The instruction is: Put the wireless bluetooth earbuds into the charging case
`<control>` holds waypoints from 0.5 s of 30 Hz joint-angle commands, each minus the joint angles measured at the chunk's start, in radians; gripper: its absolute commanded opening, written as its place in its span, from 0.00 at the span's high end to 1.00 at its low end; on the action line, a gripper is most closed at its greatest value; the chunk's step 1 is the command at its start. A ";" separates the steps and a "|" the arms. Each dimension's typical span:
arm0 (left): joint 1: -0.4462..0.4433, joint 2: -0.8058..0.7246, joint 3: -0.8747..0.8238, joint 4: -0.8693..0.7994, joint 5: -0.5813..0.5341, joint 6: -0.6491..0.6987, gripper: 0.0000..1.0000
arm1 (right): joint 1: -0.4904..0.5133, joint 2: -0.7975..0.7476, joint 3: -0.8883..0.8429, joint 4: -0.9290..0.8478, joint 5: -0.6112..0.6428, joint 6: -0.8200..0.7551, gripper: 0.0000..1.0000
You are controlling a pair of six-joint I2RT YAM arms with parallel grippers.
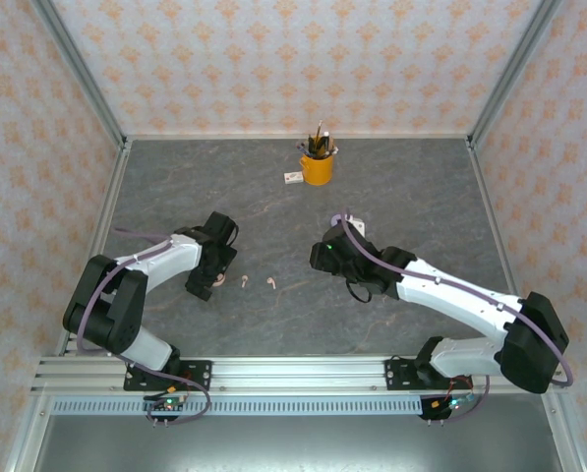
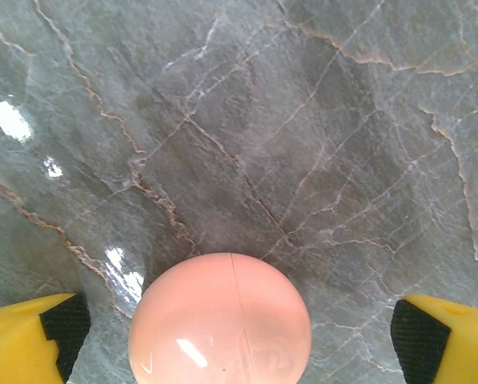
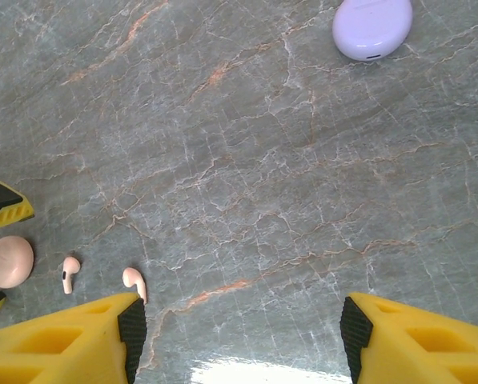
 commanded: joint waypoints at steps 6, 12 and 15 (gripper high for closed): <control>0.014 0.031 -0.034 0.070 -0.002 -0.065 0.07 | 0.006 -0.026 0.013 -0.037 0.046 -0.010 0.33; 0.017 0.045 -0.031 0.067 -0.001 -0.068 0.16 | 0.006 -0.035 0.011 -0.039 0.048 -0.008 0.33; 0.017 0.056 -0.029 0.075 -0.002 -0.068 0.19 | 0.007 -0.042 0.011 -0.043 0.051 -0.010 0.33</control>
